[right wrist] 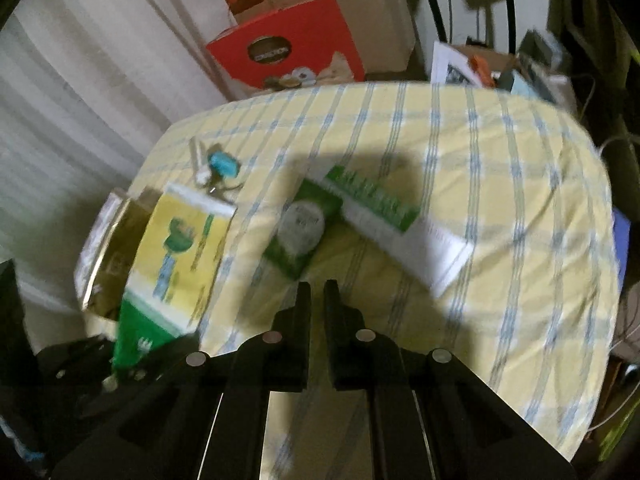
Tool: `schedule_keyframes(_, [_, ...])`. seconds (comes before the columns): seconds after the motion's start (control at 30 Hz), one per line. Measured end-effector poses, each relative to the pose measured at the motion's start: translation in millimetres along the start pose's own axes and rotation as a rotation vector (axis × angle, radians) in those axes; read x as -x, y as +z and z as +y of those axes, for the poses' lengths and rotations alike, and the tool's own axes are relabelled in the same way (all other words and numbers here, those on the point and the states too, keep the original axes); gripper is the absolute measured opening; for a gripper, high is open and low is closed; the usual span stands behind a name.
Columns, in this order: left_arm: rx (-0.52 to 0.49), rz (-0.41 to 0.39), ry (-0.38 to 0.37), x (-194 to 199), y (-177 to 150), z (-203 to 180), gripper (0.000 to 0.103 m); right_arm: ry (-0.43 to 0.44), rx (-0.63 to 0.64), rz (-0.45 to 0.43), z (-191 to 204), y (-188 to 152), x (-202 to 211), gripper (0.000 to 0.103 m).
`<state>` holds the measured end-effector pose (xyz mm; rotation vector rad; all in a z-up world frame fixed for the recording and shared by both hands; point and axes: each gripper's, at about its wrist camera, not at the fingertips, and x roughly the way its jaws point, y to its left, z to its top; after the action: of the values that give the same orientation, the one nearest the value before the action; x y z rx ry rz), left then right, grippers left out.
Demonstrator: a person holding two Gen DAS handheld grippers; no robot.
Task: Organize objects
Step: 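Grasp the Darlie toothpaste box end with the left gripper and lift it, then grasp the white toothpaste tube with the right gripper while the left holds the Darlie box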
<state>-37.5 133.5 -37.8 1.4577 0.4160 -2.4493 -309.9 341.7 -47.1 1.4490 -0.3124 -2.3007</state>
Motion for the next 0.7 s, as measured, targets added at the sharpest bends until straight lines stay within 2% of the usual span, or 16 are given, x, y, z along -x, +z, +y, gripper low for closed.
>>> schedule_keyframes(0.17, [-0.002, -0.005, -0.006, 1.0, -0.5, 0.7, 0.007, 0.032, 0.022, 0.048, 8.8, -17.6, 9.8, 0.007])
schedule_keyframes(0.27, [-0.004, -0.006, -0.004, 0.8, 0.0, 0.2, 0.007, 0.034, 0.012, -0.001, 6.2, -19.5, 24.5, 0.008])
schedule_keyframes(0.43, [-0.003, -0.008, -0.012, 1.2, 0.5, 2.2, 0.007, 0.035, -0.066, -0.089, -15.3, 4.0, 42.3, 0.008])
schedule_keyframes(0.6, [-0.004, -0.012, -0.011, 1.1, 0.6, 4.2, 0.007, 0.003, -0.060, -0.069, -20.8, 38.7, 26.5, 0.008])
schedule_keyframes(0.7, [-0.010, -0.011, -0.011, 0.7, 0.9, 5.1, 0.007, -0.008, -0.034, -0.048, -14.2, 47.8, 9.0, 0.008])
